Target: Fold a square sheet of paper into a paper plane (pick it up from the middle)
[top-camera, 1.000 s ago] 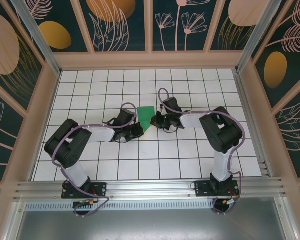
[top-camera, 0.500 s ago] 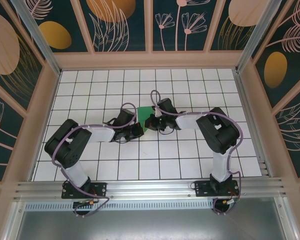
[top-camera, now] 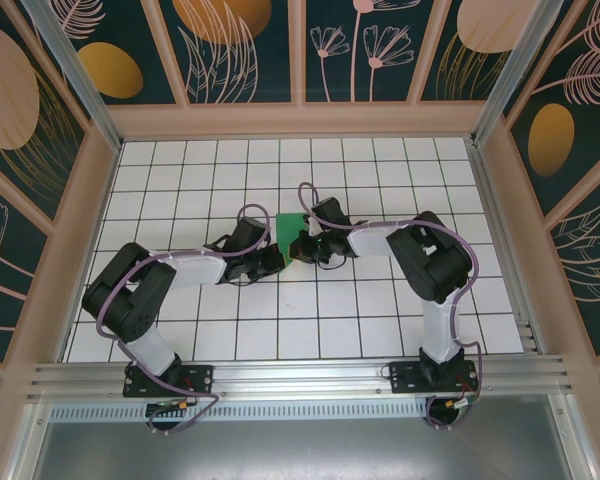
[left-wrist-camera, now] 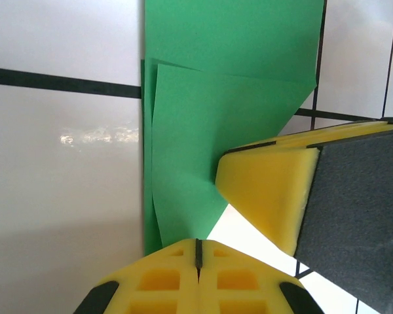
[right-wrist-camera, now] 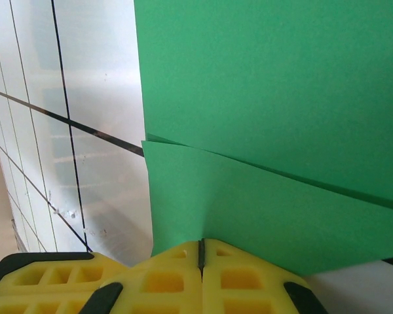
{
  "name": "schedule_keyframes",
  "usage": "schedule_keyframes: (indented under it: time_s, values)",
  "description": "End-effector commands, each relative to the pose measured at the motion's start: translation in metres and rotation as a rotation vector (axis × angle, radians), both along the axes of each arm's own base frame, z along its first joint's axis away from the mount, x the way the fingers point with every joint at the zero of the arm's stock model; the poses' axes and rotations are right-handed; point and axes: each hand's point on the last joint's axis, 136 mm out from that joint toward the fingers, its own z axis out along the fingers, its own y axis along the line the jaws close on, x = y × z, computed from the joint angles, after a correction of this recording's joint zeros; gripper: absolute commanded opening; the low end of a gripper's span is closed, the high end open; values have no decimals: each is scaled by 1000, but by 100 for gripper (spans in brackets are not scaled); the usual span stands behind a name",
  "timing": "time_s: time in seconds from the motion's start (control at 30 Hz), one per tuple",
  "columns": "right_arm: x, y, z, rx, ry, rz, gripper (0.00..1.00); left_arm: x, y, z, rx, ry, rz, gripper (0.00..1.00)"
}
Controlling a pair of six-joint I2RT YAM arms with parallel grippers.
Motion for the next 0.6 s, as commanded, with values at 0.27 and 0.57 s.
schedule_keyframes:
  time_s: [0.27,0.57]
  values:
    - [-6,13,24,86,-71,107,0,-16,17,-26,84,79,10,0]
    - [-13,5,-7,-14,-15,108,0,-21,24,-41,119,118,26,0]
